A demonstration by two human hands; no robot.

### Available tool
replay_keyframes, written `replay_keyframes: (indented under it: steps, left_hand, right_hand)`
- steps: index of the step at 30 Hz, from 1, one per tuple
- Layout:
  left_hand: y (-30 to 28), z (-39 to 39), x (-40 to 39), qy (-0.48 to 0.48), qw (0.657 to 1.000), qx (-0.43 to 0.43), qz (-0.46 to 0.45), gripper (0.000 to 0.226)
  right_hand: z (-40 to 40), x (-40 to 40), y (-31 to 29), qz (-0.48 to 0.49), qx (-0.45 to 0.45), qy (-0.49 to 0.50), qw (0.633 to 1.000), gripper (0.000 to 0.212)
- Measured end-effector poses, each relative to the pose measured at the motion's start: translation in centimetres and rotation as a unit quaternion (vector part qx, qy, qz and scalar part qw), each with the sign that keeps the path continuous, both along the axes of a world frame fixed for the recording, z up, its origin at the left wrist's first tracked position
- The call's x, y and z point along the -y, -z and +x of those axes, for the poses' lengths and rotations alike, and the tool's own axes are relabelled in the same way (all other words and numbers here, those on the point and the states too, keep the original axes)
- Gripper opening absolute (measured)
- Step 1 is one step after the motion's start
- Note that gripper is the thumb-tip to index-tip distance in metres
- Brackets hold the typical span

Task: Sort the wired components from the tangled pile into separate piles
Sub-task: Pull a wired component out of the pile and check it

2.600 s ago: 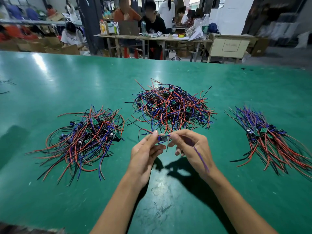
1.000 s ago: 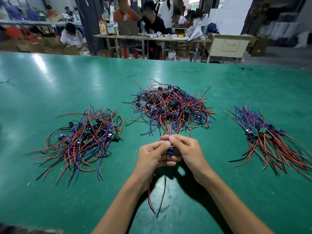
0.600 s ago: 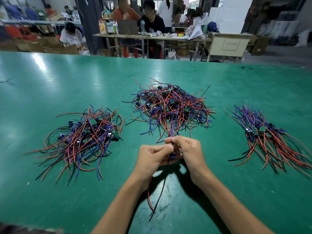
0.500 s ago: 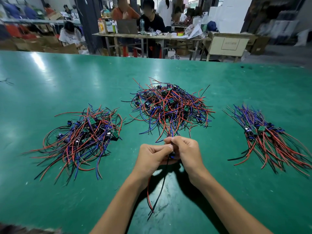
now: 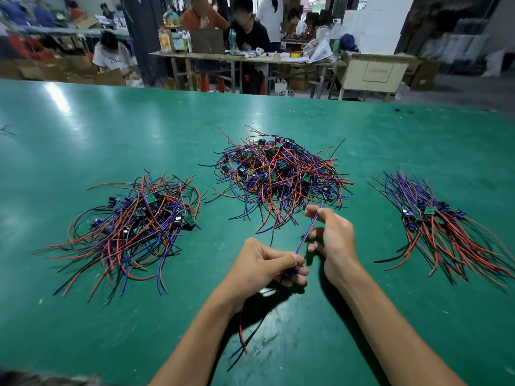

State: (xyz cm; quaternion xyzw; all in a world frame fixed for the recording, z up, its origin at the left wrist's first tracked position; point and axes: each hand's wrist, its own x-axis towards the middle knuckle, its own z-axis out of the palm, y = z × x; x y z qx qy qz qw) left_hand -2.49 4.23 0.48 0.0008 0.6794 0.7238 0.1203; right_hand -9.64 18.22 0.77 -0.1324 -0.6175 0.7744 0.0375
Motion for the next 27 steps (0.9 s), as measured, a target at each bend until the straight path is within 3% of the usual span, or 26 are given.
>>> replay_keyframes:
  steps: [3,6,12,14,18,22,24,27]
  left_hand:
    - [-0.1,-0.2,0.2,0.008,1.0,0.005,0.007,0.017]
    - [-0.2,-0.4,0.4,-0.006,1.0,0.005,0.009,0.018]
    - [-0.1,-0.6,0.9,-0.009,0.998,0.011,0.057,0.022]
    - [0.0,-0.6,1.1,-0.003,0.998,0.015,0.069,0.026]
    - [-0.1,-0.6,2.2,0.013,0.995,0.048,0.082,0.03]
    - [-0.1,-0.4,3.1,-0.025,0.997,0.039,0.056,0.025]
    - [0.0,-0.5,3.2,-0.064,0.998,0.007,0.019,0.019]
    - [0.5,-0.9,3.1,-0.152,0.981,-0.107,-0.063,0.01]
  right_hand:
    - [-0.1,-0.3,0.2,-0.043,0.007,-0.003,0.999,0.026]
    - [-0.4,-1.7,-0.2,-0.075,0.016,-0.101,0.992,0.024]
    - [0.4,-2.4,-0.8,0.08,-0.057,-0.314,0.944,0.033]
    - [0.8,-2.2,-0.9,0.082,-0.063,-0.305,0.947,0.031]
    - [0.6,-2.6,-1.2,0.07,-0.053,-0.194,0.977,0.018]
    - [0.3,-3.6,-1.4,0.062,-0.051,-0.127,0.989,0.021]
    - [0.3,-3.9,-1.6,0.056,-0.048,-0.124,0.99,0.02]
    - [0.2,-4.2,-1.9,0.02,-0.043,-0.144,0.988,0.02]
